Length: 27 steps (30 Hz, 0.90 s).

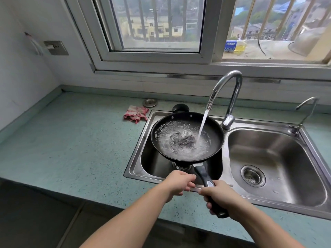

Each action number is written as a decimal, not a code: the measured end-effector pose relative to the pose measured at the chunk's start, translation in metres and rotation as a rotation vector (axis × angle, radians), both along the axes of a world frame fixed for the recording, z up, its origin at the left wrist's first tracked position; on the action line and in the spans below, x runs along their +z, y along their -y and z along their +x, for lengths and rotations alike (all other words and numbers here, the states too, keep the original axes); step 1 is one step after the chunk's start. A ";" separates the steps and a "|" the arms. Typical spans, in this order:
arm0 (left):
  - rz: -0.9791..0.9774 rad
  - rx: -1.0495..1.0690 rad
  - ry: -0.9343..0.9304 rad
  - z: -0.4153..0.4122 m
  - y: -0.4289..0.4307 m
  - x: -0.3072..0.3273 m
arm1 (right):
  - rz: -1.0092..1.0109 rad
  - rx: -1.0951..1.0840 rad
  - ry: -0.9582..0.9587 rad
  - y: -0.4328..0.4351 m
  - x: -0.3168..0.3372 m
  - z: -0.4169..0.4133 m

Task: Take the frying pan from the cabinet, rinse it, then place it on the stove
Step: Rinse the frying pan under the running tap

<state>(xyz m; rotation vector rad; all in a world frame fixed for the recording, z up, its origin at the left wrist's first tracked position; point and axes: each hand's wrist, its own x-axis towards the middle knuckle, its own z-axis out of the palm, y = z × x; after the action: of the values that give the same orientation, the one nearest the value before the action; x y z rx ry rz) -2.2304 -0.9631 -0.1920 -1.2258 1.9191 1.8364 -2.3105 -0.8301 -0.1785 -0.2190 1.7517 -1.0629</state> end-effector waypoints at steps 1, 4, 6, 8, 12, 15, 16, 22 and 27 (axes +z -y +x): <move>0.004 -0.001 -0.004 0.000 0.000 -0.001 | 0.007 -0.002 -0.004 -0.001 -0.002 0.000; 0.009 0.011 -0.004 0.002 0.002 -0.005 | 0.001 -0.012 0.033 0.004 -0.009 0.012; -0.001 0.030 0.021 0.005 0.006 -0.007 | -0.015 -0.021 0.066 0.013 -0.014 0.026; -0.028 0.068 0.066 0.009 0.012 -0.007 | -0.031 -0.040 0.100 0.023 -0.018 0.040; -0.047 0.168 0.115 0.019 0.028 -0.006 | -0.079 -0.052 0.173 0.044 -0.012 0.054; -0.023 0.217 0.119 0.023 0.038 -0.006 | -0.123 -0.051 0.208 0.053 0.004 0.048; -0.017 0.226 0.113 0.023 0.039 -0.006 | -0.132 -0.050 0.215 0.053 0.009 0.044; -0.019 0.161 0.100 0.013 0.028 -0.007 | -0.086 -0.063 0.160 0.029 0.017 0.019; -0.017 0.116 0.104 0.010 0.019 -0.007 | -0.053 -0.085 0.134 0.024 0.000 0.028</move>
<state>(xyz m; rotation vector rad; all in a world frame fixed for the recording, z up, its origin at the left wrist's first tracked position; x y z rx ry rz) -2.2203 -0.9824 -0.1994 -1.4361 1.8477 1.7756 -2.2824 -0.8546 -0.1785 -0.1043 1.6254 -1.1599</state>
